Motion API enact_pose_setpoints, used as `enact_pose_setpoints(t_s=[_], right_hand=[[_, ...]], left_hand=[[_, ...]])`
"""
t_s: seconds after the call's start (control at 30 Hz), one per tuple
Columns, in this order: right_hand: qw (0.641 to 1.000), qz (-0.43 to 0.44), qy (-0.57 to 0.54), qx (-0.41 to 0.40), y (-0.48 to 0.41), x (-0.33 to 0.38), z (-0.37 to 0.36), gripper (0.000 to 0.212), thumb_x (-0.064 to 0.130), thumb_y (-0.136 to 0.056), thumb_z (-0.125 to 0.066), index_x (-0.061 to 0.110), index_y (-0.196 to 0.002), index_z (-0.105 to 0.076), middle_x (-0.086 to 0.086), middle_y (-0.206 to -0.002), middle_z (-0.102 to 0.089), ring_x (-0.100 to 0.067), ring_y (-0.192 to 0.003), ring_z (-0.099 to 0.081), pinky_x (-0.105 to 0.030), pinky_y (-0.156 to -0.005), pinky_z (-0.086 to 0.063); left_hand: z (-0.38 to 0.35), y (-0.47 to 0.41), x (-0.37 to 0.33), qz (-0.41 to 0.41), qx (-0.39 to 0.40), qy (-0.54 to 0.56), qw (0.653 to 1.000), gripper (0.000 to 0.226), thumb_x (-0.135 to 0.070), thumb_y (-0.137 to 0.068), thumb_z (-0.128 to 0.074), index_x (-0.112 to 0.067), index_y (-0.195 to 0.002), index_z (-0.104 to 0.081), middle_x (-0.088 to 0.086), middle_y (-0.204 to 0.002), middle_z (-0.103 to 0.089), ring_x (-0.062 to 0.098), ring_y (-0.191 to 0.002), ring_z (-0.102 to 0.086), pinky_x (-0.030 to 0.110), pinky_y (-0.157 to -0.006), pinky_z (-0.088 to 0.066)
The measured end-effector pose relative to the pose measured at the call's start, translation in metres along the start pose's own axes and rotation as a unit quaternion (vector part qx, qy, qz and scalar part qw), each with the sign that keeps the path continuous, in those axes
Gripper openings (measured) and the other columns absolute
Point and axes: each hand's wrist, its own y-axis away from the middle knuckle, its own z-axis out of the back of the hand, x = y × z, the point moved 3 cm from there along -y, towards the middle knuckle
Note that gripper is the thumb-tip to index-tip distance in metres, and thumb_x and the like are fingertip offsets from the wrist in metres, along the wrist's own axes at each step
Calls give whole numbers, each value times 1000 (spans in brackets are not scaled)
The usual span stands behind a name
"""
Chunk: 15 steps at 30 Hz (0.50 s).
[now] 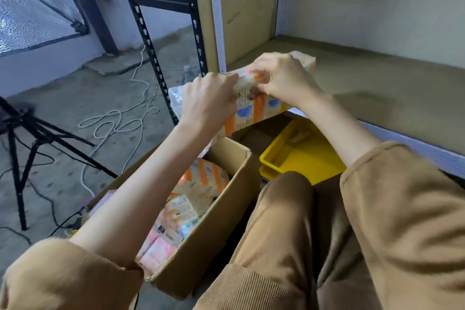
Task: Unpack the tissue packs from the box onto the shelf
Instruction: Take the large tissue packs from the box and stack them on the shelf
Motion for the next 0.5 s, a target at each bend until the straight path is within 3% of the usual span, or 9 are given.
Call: enact_pose_setpoints(t_s=[0.17,0.33,0.5], right_hand=[[999,-15,44,-6,-18,-39,32,32,4,-84,-58,7,-115,-65,-11,-122,-62,-27,-115,-53,-34,-92,-41],[995,-39,95,16,-34,-90,46,29,2,-82,-55,7,-109,-66,-13,-116,-63,-30,-110,-55,-40,-92,-47],[985,-87,140,57,-47,-142,43,34,4,-82,-52,11,-114,-63,-12,-121,-60,-32,-112,-55,-45,-93,-47]], left_hand=[[-4,-42,-30,-21,-21,48,998,28,-17,-91,-45,-16,-116,-58,15,-109,-66,40,-97,-59,35,-63,-31],[-26,-85,-64,-36,-2,97,995,38,-20,-93,-46,-20,-130,-52,11,-123,-64,36,-104,-61,37,-74,-48],[-57,-121,-96,-46,34,128,990,39,-21,-93,-46,-20,-132,-49,10,-124,-63,32,-104,-61,36,-74,-46]])
